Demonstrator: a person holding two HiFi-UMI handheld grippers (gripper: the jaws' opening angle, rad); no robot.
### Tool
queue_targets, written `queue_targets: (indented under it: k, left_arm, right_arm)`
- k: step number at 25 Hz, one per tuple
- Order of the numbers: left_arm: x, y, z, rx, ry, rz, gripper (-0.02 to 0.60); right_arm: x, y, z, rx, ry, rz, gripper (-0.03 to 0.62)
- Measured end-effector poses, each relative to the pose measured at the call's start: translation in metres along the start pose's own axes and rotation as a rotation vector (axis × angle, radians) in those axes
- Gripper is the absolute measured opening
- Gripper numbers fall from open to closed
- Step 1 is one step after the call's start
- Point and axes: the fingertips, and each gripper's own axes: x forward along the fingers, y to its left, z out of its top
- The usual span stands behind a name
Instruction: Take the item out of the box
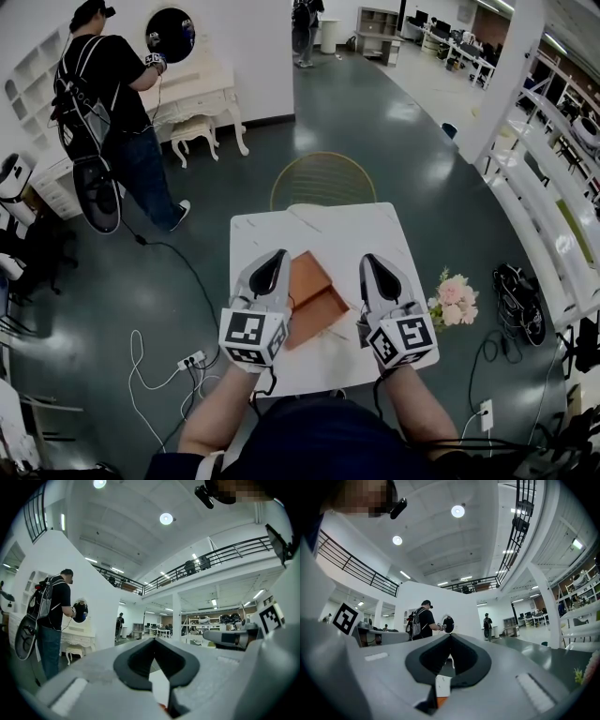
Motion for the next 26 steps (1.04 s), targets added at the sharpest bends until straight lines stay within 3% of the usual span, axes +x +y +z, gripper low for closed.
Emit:
queue_targets:
  k: [26]
  left_arm:
    - [0.004, 0.022, -0.019, -0.022, 0.026, -0.015, 0.002]
  right_arm:
    - [0.009, 0.002, -0.018, 0.009, 0.031, -0.035, 0.002]
